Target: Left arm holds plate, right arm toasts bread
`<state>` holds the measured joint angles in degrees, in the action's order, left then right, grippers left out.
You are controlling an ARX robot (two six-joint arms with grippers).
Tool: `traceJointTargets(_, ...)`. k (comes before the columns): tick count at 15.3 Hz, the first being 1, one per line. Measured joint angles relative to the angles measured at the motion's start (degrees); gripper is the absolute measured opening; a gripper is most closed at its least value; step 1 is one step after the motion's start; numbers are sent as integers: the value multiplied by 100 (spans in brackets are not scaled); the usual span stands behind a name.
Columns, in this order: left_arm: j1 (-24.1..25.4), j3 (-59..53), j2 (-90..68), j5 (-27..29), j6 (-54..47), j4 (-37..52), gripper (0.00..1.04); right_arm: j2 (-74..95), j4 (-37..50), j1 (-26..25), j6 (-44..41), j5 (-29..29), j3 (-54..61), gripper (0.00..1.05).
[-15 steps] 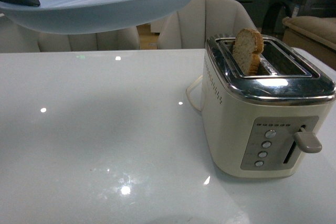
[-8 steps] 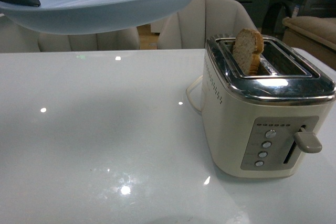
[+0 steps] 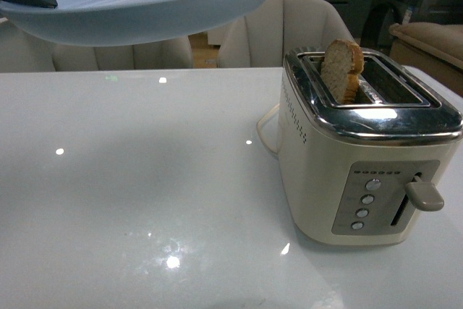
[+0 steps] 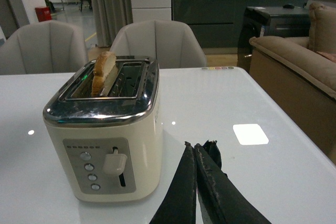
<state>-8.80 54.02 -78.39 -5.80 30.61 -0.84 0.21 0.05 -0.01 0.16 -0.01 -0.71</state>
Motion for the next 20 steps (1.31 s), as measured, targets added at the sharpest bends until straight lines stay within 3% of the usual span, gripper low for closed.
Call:
traceJointTargets(4, 0, -2, 0, 2, 0, 0, 2, 2, -24, 0, 0, 0, 0, 2)
traceJointTargets(8, 0, -2, 0, 2, 0, 0, 2, 2, -24, 0, -2, 0, 0, 47)
traceJointTargets(12, 0, 0, 0, 2, 0, 0, 2, 2, -24, 0, -2, 0, 0, 98)
traceJointTargets(20, 0, 0, 0, 2, 0, 0, 2, 2, -26, 0, -2, 0, 0, 98)
